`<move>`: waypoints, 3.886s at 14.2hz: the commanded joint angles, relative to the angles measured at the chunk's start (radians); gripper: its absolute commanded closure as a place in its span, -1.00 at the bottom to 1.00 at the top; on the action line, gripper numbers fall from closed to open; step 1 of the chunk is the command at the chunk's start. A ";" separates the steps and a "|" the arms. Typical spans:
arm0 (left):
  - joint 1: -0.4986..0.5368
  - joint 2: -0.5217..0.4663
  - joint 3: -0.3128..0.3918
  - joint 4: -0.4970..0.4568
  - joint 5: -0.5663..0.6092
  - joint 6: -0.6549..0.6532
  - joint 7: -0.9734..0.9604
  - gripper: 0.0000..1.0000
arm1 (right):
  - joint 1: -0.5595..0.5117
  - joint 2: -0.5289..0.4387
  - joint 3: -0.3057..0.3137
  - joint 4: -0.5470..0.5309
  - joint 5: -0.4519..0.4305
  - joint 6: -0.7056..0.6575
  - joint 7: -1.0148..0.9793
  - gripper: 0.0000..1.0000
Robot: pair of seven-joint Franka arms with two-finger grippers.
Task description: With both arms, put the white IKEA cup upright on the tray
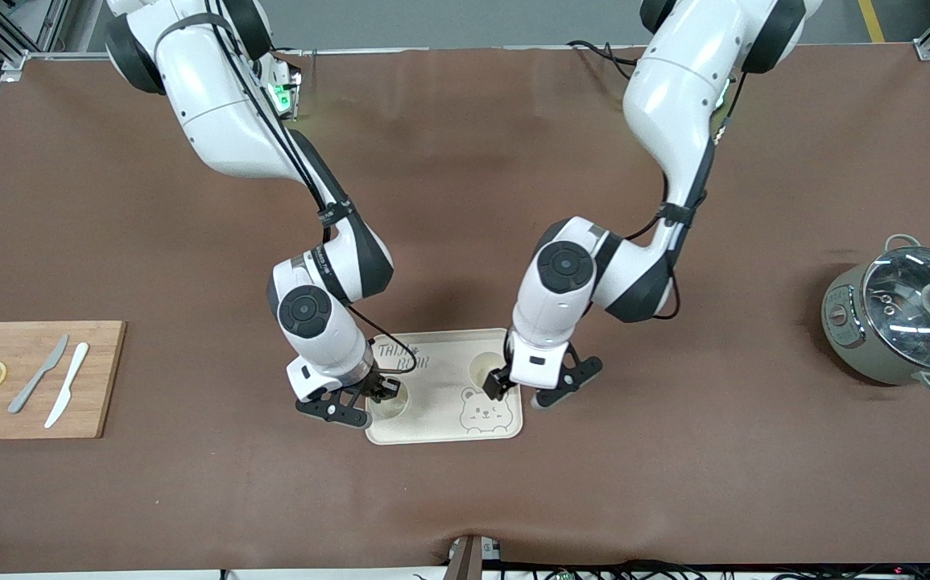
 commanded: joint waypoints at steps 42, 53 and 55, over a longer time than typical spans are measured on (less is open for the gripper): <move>0.542 -0.726 -0.003 -0.181 -0.013 -0.658 1.174 -1.00 | -0.397 -1.045 -0.004 -0.417 -0.045 -0.844 -0.571 -1.00; 0.547 -0.723 -0.001 -0.170 -0.002 -0.672 1.174 -1.00 | -0.553 -1.039 -0.004 -0.411 -0.059 -0.832 -0.696 -1.00; 0.545 -0.723 -0.001 -0.170 -0.001 -0.672 1.172 -1.00 | -0.553 -1.037 -0.004 -0.411 -0.059 -0.833 -0.696 -1.00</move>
